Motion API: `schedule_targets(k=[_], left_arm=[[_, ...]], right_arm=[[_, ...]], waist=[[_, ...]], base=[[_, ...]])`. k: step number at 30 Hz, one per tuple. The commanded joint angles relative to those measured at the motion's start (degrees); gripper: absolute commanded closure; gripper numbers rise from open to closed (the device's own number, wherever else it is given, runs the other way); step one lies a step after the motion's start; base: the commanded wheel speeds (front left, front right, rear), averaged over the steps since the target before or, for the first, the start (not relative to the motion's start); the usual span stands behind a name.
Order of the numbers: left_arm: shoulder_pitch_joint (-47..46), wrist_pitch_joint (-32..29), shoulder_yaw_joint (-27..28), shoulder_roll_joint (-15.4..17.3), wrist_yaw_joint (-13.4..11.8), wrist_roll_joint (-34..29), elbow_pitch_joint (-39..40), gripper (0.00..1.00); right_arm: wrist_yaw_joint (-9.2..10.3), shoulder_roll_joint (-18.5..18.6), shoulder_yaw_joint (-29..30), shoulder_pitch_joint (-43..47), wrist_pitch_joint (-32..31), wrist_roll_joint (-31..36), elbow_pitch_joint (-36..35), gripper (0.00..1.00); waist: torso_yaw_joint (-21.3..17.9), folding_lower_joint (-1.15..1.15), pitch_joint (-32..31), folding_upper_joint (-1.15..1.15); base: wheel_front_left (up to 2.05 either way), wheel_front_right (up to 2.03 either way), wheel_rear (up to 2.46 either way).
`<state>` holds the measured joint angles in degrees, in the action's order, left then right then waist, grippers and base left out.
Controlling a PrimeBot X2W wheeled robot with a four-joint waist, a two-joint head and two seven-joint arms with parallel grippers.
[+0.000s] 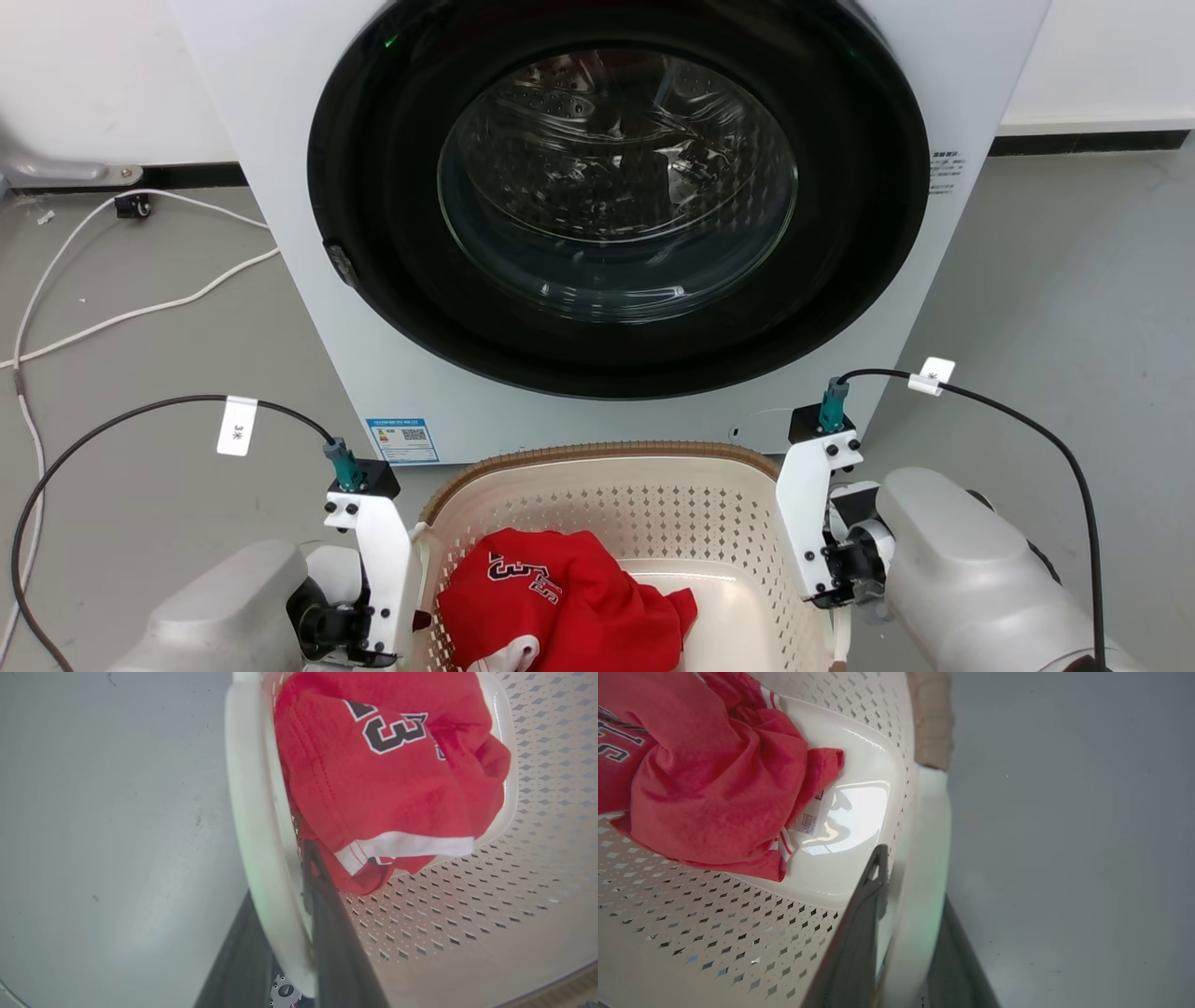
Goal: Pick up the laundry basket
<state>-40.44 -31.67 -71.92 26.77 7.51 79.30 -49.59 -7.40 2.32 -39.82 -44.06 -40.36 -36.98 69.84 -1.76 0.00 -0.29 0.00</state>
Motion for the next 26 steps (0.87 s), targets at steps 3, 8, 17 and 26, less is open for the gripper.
schedule_targets(k=[3, 8, 17, 26], left_arm=[[0.23, -0.68, -0.41, 1.01, -0.08, -0.1, -0.67, 1.0], [0.39, -1.41, -0.52, 0.98, -0.08, 0.24, -0.4, 1.0], [0.78, -1.88, -0.64, 1.41, -0.08, 0.62, 0.02, 1.0], [0.9, -1.7, -0.72, 1.15, -0.08, 1.0, -0.51, 1.0]], right_arm=[[-0.16, 1.0, -0.47, -1.04, 0.38, -0.47, 0.36, 1.0], [-0.16, 1.0, -0.9, -1.29, 0.63, -0.95, 0.84, 1.0], [-0.16, 0.98, -2.41, -0.62, 0.48, -1.5, 1.07, 1.0], [-0.16, 0.98, -3.0, -0.87, 0.91, -2.66, 1.45, 1.0]], waist=[[-0.08, 0.0, -0.19, 0.0], [-0.14, 0.0, -0.52, 0.0], [-0.37, 0.0, -1.01, 0.0], [-0.5, 0.0, -1.15, 0.0]], base=[[0.0, 0.0, 0.0], [0.0, 0.0, 0.0], [0.0, 0.0, 0.0], [0.0, 0.0, 0.0]])
